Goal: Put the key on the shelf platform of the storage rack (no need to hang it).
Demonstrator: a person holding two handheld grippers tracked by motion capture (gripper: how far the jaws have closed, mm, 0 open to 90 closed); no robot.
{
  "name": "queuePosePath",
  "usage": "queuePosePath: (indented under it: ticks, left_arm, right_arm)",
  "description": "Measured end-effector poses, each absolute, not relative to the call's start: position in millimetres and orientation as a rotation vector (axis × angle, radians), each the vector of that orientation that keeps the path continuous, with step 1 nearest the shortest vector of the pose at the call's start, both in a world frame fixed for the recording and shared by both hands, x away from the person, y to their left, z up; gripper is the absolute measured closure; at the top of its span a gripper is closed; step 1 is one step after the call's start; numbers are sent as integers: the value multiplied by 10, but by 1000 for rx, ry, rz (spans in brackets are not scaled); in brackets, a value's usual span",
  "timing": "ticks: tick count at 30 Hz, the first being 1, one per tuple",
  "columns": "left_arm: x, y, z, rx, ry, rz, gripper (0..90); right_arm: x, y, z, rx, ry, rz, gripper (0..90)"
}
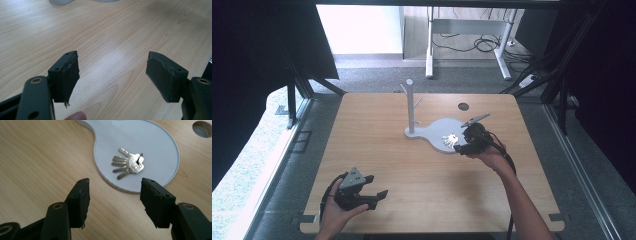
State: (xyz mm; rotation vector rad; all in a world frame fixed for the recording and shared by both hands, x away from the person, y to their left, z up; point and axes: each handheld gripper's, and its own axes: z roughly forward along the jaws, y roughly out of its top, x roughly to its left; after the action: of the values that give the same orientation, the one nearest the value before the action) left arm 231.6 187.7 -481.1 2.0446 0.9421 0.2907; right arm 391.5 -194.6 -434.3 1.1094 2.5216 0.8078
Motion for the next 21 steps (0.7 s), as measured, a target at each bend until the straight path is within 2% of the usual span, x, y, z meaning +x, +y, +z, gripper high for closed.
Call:
queuePosePath:
  ticks: [21]
  left_arm:
    - [2320,1861,-4835,2055,961,296,267]
  right_arm:
    - [2909,-2666,-4887,1158,2444,961,422]
